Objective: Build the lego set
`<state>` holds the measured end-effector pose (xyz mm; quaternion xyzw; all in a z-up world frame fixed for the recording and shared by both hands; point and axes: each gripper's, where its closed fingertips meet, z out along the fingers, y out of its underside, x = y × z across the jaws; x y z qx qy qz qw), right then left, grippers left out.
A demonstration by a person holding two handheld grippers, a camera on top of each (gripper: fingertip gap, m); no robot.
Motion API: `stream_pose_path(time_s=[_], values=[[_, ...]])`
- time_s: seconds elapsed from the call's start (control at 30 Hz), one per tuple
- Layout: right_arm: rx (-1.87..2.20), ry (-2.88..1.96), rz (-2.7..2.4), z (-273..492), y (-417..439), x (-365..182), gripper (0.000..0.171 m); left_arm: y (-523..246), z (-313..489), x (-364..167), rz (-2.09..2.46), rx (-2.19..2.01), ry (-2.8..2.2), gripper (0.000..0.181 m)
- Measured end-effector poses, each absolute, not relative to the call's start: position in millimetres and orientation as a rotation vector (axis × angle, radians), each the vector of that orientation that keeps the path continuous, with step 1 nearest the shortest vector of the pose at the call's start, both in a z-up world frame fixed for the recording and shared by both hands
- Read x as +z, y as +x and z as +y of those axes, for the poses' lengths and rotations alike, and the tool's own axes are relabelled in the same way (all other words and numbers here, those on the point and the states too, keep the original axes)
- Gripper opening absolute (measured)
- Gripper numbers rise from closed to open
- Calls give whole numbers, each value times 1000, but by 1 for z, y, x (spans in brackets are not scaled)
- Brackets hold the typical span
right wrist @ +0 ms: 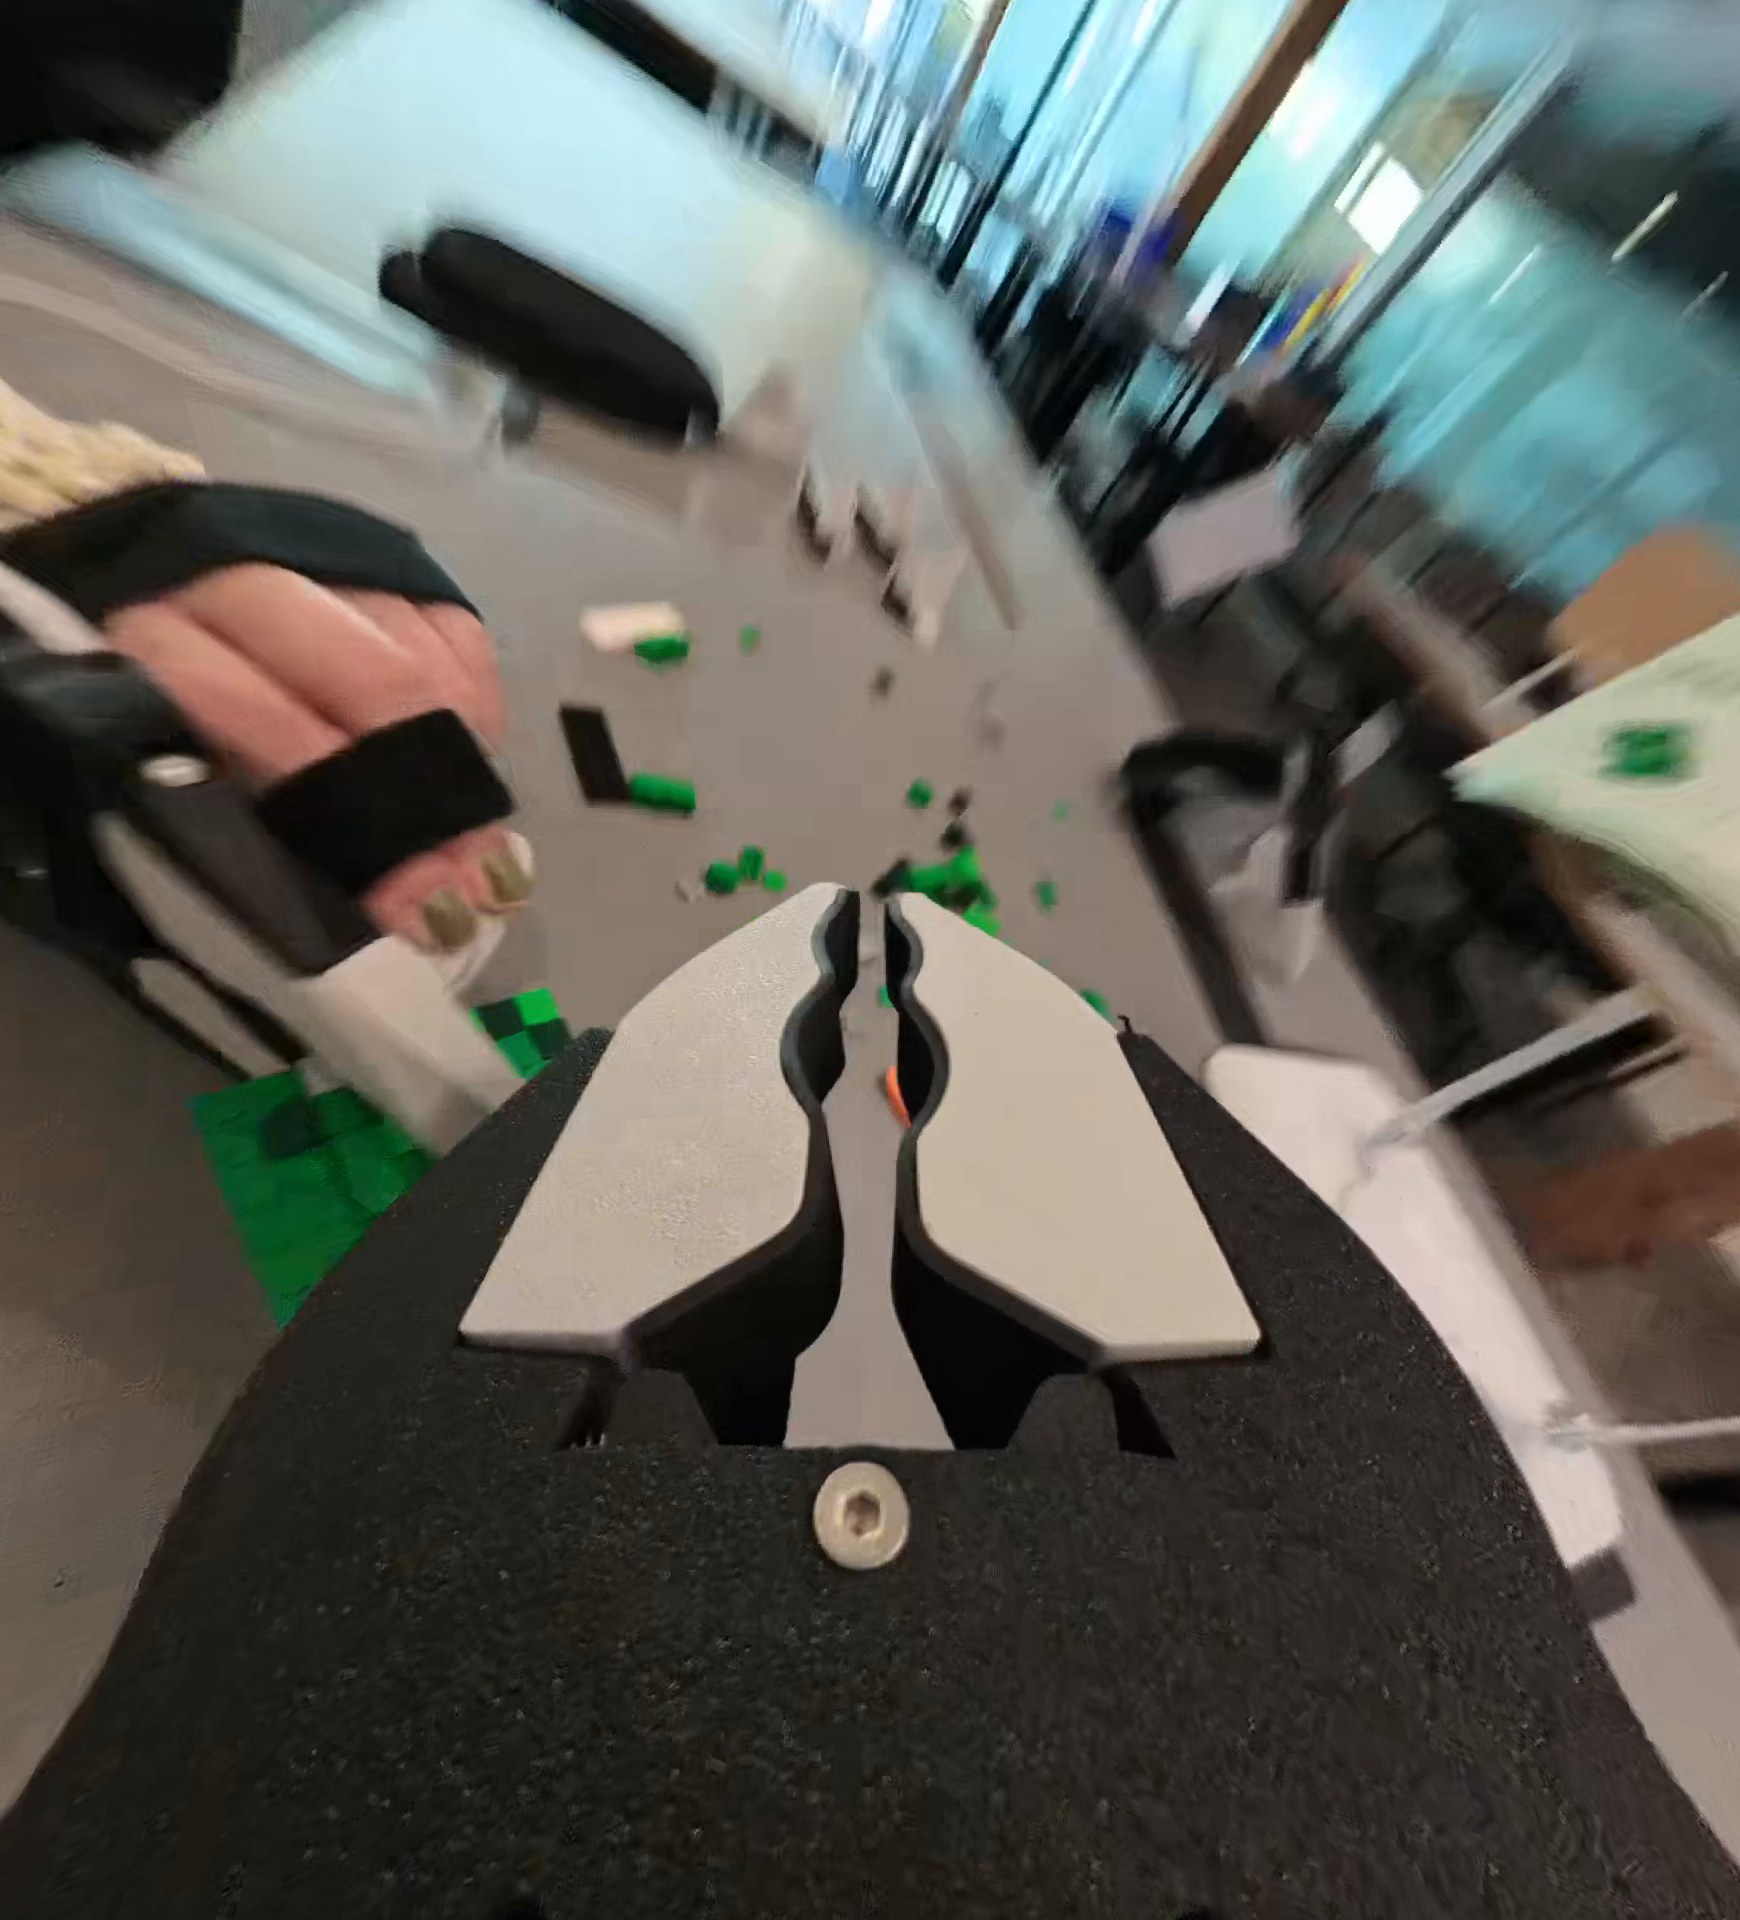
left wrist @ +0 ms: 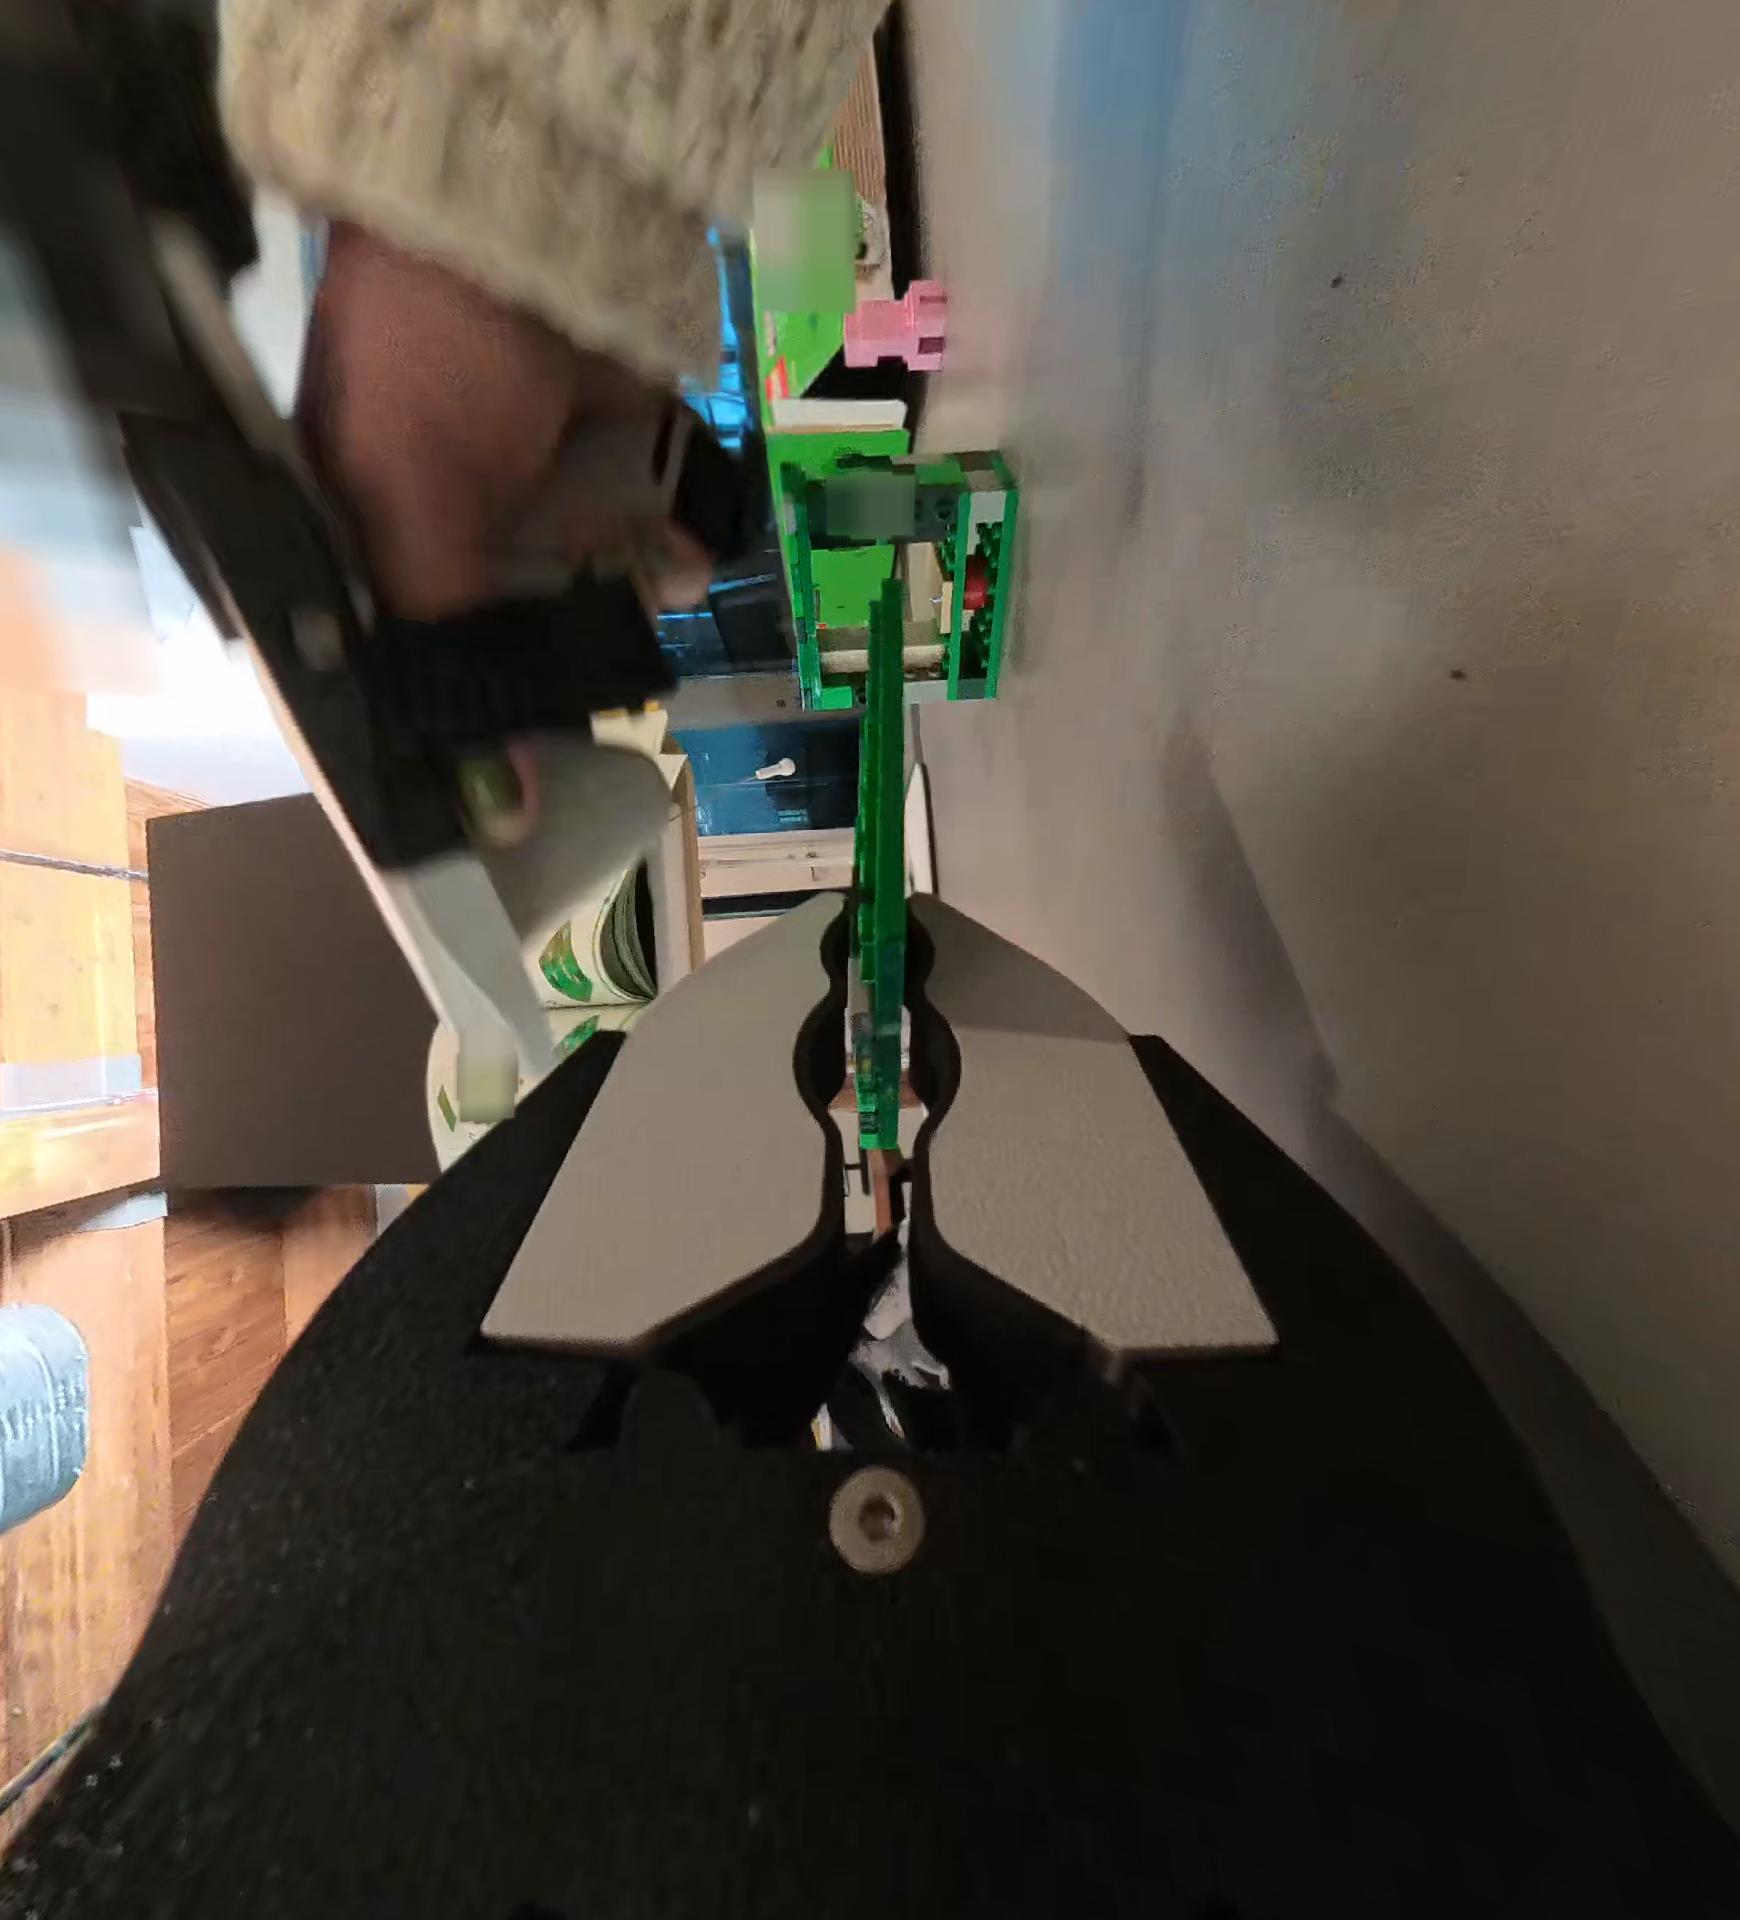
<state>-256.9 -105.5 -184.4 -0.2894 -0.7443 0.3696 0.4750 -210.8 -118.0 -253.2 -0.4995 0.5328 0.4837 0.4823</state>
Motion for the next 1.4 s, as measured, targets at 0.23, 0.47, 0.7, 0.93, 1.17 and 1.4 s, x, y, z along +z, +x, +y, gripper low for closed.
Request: stream_pose_path(time_s=[0.23,0.47,0.7,0.93,1.17,1.4], values=[[717,-1329,-2428,-99,-330,-248,7,-206,-122,-253,1270,1154,-1197,6],[692,-1059,-2773,-148,-339,-276,18,-185,-125,-259,1346,1139,-1145,6],[651,-951,-2791,-156,-335,-310,21,-181,-123,-263,1371,1131,-1148,6],[642,-941,-2762,-156,-344,-311,16,-182,-119,-268,1381,1116,-1191,6],[595,-833,-2734,-148,-342,-303,8,-179,-118,-271,1400,1105,-1196,6],[600,-494,-2644,-112,-270,-231,8,-181,-115,-268,1405,1131,-1182,6]])
